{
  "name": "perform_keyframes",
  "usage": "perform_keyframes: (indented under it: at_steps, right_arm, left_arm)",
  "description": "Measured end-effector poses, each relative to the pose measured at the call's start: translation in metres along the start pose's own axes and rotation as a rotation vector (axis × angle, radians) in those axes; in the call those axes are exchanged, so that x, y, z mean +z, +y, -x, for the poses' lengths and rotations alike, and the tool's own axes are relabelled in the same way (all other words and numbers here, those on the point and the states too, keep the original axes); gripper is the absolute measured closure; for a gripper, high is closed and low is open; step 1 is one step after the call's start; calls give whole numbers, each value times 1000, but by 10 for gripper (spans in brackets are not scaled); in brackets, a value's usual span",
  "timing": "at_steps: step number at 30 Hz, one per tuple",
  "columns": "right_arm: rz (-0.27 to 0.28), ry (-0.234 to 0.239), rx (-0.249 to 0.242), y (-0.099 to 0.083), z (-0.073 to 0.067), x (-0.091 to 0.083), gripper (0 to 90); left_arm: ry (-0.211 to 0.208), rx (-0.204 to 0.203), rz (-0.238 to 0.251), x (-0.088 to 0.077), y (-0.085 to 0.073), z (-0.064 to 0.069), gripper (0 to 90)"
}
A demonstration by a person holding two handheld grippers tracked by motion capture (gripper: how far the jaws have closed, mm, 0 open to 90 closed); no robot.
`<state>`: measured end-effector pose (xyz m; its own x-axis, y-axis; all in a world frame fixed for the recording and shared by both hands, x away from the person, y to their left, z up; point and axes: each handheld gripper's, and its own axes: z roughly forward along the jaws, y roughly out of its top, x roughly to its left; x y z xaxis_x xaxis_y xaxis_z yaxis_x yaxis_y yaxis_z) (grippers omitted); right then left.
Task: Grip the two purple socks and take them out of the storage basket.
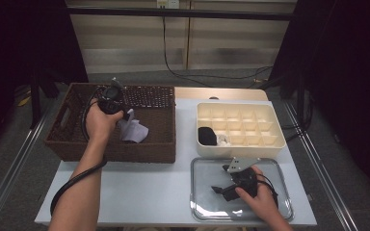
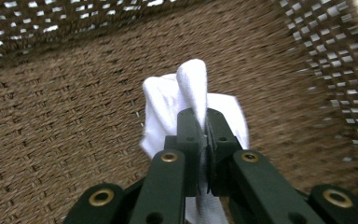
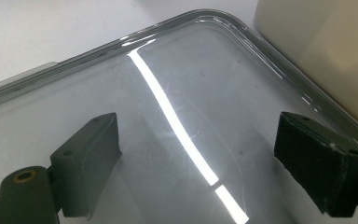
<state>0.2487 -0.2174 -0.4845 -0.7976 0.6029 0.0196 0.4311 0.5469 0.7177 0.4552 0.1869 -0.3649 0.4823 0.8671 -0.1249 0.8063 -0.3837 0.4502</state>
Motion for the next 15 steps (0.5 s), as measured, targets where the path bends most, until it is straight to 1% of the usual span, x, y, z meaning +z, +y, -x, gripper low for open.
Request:
perform_keyframes:
  at_steps: [3,5,6,9,10,11,12,15]
  right_arm:
    - [0,0,0,0,0,0,135]
    - [-1,-1,2,0,0,0,135]
    - [0,-1,0,0,0,0,135]
    - [0,0,0,0,0,0,135]
    - [0,0,0,0,0,0,135]
    - [0,0,0,0,0,0,135]
    - [0,0,0,0,0,0,135]
    - [0,-1,0,0,0,0,135]
  left_arm:
    - [-24,9,12,-10,0,3,864]
    - [-39,5,13,-17,0,5,864]
    - [-42,4,22,-20,0,6,864]
    - [-51,16,22,-28,0,8,864]
    - [-59,13,25,-29,0,8,865]
    - [-75,1,26,-32,0,8,864]
    - [-78,-2,31,-33,0,8,864]
    - [-91,4,33,-38,-1,9,865]
